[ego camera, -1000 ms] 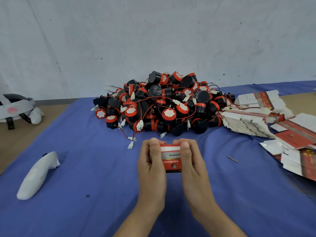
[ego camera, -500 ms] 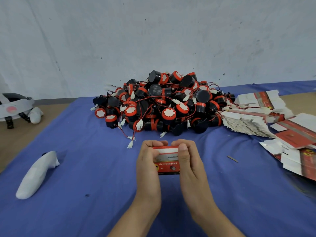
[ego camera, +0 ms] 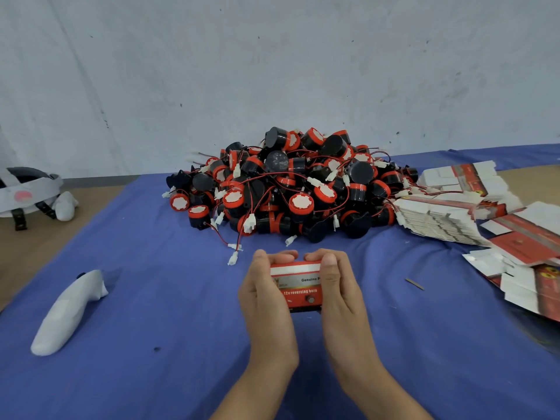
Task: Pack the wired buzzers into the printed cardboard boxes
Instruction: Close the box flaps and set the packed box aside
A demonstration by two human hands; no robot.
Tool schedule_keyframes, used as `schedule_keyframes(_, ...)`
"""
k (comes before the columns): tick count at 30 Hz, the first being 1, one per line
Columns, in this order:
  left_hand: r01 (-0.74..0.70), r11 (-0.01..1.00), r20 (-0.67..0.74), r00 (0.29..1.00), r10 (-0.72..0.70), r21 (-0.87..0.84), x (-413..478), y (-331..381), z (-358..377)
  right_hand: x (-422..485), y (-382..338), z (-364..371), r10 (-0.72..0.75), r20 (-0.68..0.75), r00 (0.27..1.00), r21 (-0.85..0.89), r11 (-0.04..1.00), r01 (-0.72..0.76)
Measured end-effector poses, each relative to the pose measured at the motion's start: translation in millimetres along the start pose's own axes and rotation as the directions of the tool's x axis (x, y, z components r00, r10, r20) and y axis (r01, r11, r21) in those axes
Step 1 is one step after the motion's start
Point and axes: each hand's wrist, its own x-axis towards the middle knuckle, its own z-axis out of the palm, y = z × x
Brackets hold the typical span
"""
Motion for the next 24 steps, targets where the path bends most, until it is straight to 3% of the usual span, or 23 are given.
schedule_keyframes(7,0.124,0.992,-0.124,0.984,-0.128,-0.036,9.4,-0.5,4.3,0.3,2.0,5.6,0.021,-0.02,1.0,-0.005,1.0,-0.021)
schedule_keyframes(14,0.145,0.989,-0.095,0.985,-0.147,-0.033,11.3,-2.3,6.1,0.6,3.9,3.0,0.027,-0.044,0.999,-0.018,0.999,-0.028)
schedule_keyframes(17,0.039,0.998,0.031,0.999,-0.041,0.058,7.9,-3.3,6.1,5.9,-0.9,-2.3,0.049,-0.056,0.997,0.02,0.999,-0.048)
schedule_keyframes(21,-0.199,0.966,0.245,0.957,0.155,0.165,1.6,-3.1,3.4,15.0,-9.1,-11.8,0.169,-0.045,0.985,0.227,0.962,-0.155)
schedule_keyframes(24,-0.332,0.914,0.246,0.93,0.275,0.234,2.7,-6.5,0.5,14.4,-7.5,-12.2,0.311,0.021,0.95,0.368,0.881,-0.296)
